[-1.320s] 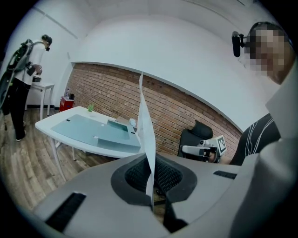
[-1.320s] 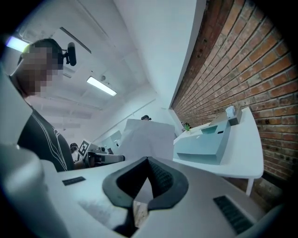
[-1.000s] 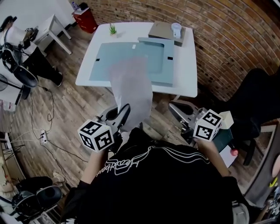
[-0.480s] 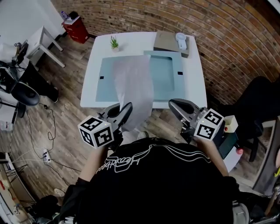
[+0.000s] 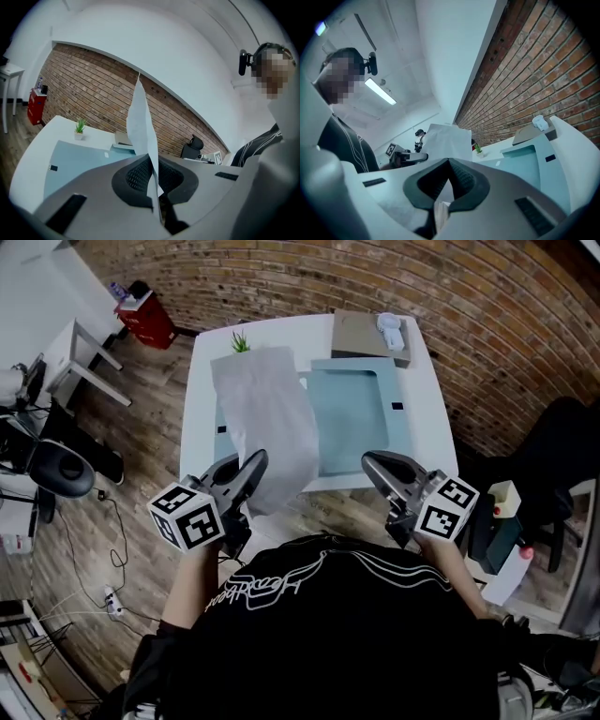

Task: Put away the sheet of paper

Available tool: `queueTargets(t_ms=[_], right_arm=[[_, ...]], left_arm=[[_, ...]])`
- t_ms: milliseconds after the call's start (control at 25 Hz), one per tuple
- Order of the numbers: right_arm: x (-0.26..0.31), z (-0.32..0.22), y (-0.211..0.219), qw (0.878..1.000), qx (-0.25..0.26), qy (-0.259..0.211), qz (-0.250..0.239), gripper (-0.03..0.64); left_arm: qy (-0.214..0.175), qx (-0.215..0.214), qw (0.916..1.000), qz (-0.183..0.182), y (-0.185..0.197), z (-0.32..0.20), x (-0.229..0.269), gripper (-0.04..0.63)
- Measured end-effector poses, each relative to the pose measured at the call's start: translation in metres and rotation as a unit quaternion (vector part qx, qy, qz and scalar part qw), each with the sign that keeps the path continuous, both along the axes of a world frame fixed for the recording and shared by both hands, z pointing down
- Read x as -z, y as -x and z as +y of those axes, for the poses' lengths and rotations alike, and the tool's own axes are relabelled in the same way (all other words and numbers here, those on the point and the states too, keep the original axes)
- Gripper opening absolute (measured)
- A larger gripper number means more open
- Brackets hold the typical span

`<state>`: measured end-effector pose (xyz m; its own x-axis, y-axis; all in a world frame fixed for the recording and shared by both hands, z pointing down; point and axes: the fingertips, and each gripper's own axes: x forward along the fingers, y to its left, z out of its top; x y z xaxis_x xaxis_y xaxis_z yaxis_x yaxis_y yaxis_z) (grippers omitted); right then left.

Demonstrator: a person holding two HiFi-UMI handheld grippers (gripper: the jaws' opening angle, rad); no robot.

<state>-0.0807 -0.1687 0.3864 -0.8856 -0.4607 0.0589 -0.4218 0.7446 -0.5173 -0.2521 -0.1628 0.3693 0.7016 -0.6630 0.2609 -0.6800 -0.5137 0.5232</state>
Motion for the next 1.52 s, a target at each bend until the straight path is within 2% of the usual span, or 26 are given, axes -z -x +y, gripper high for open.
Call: queueTargets(t_ms=[160,360,600,920,1160,1520], right_arm=[[-0.004,-0.007,0.002,1.0,-0.012,0.004,0.003,0.002],[-0.016,-0.014,-0.006,0.999,-0.031,0.018,0.002,0.002],[-0.024,-0.021,-0.011,0.999,-0.044,0.028,0.005,0.002],[-0.033,-0.034,-0.023,0.997,-0.07,0.043,0.005,0.003],[-0.041,-0.044,-0.029,0.995,-0.082,0.052,-0.001,0.002],[-0.036,-0.061,-0.029,0.995,-0.092,0.04,-0.006,0.003]], left_arm=[[0.005,-0.007,0.9994,0.033,0.016,-0.019,0.0,0.031],[0.013,-0.002,0.9993,0.036,0.023,-0.039,-0.014,0.031],[0.043,0.006,0.9987,0.027,0.028,-0.059,-0.045,0.031],[0.096,-0.006,0.9939,0.055,0.02,-0.077,-0.085,0.031],[0.127,-0.007,0.9909,0.045,0.017,-0.091,-0.111,0.031],[0.18,0.001,0.9837,0.004,0.021,-0.106,-0.162,0.031]])
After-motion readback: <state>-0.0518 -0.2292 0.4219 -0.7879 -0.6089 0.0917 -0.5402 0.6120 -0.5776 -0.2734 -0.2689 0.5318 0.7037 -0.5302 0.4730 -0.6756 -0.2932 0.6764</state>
